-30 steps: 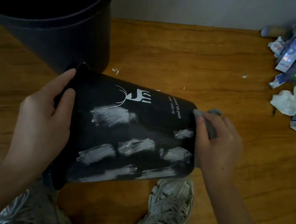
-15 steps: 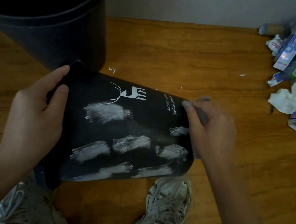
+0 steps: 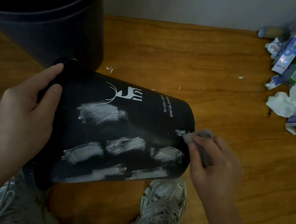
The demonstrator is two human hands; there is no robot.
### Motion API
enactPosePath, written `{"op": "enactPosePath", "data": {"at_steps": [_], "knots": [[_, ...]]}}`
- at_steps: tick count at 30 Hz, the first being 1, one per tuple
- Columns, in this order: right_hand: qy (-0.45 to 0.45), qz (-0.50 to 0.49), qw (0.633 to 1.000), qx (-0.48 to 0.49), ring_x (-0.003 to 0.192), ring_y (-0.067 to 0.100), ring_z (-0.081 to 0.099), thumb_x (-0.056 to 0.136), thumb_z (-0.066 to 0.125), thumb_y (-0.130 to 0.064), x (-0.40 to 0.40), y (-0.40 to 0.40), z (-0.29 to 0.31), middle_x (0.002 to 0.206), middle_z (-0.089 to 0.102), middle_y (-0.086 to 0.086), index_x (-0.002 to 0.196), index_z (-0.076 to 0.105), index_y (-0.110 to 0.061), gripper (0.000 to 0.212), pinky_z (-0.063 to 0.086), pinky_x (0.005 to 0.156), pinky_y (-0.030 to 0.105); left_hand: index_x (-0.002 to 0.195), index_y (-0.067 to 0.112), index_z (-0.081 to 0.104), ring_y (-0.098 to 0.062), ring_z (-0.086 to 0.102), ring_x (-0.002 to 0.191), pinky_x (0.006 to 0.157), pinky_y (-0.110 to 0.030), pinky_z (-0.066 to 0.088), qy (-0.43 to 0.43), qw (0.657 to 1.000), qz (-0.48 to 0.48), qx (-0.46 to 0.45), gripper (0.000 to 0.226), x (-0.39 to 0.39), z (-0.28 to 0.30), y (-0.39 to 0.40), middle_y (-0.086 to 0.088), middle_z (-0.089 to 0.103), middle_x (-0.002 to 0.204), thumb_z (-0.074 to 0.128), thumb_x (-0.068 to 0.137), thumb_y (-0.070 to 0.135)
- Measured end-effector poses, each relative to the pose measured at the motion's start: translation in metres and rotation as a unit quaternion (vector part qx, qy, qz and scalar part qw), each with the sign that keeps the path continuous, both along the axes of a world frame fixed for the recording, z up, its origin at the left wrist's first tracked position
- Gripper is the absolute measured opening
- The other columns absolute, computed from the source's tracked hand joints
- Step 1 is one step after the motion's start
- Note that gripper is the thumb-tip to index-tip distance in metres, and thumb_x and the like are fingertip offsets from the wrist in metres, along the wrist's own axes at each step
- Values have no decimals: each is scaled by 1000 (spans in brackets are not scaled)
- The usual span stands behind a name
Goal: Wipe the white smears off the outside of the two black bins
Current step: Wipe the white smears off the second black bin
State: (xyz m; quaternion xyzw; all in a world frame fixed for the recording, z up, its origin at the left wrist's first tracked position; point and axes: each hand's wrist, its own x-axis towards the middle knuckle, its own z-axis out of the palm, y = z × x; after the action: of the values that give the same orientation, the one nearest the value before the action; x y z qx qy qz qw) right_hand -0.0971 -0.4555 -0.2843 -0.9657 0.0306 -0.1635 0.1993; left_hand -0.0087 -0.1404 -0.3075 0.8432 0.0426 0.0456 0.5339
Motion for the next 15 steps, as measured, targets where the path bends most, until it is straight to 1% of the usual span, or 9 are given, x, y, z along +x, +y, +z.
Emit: {"op": "enactPosePath", "data": {"at_steps": [2, 4, 7, 9, 11, 13, 15], "knots": [[8, -2, 1000, 4, 64, 8, 48, 89, 56, -27, 5, 4, 2, 82, 59, 0, 93, 74, -12, 24, 31, 53, 10, 127, 51, 50, 3, 48, 125, 107, -24, 38, -1, 1000, -1, 1, 34, 2, -1, 0, 34, 53, 126, 42, 95, 41], [4, 31, 999, 22, 71, 1, 44, 90, 57, -24, 11, 17, 3, 86, 58, -1, 96, 73, -11, 21, 30, 59, 5, 126, 52, 51, 3, 48, 125, 108, -28, 37, -6, 1000, -2, 3, 34, 2, 0, -1, 34, 53, 126, 42, 95, 41], [-11, 103, 994, 43, 76, -2, 40, 91, 59, -20, 19, 44, 2, 87, 58, 0, 97, 72, -10, 18, 29, 61, 5, 130, 48, 49, 2, 47, 126, 107, -29, 37, -9, 1000, -4, 5, 36, 0, 1, 0, 32, 53, 128, 41, 96, 39], [-21, 110, 993, 45, 72, -1, 42, 91, 59, -21, 21, 52, 1, 85, 58, 1, 97, 72, -10, 18, 31, 59, 6, 131, 47, 49, 2, 47, 126, 107, -26, 37, -9, 1000, -7, 8, 36, 1, 1, 0, 30, 53, 129, 41, 97, 39], [-21, 68, 997, 43, 69, 3, 47, 91, 58, -23, 18, 43, -2, 85, 59, -1, 97, 73, -12, 19, 36, 54, 9, 126, 51, 51, 2, 47, 125, 106, -23, 37, -7, 1000, 1, 3, 34, 3, 1, -1, 32, 54, 127, 42, 96, 39], [-11, 0, 999, 46, 69, 4, 49, 91, 57, -27, 12, 27, -3, 86, 59, -3, 97, 73, -14, 22, 36, 56, 8, 127, 50, 51, 1, 48, 125, 107, -26, 38, -5, 1000, 7, -6, 34, 2, 1, -1, 30, 55, 128, 43, 96, 39], [9, -57, 997, 58, 70, 9, 54, 90, 55, -32, 10, 15, -2, 86, 61, -2, 97, 73, -16, 26, 41, 55, 15, 129, 47, 51, 1, 49, 125, 106, -27, 39, 0, 1000, 5, -6, 35, 0, 2, -1, 28, 55, 128, 42, 97, 37]]}}
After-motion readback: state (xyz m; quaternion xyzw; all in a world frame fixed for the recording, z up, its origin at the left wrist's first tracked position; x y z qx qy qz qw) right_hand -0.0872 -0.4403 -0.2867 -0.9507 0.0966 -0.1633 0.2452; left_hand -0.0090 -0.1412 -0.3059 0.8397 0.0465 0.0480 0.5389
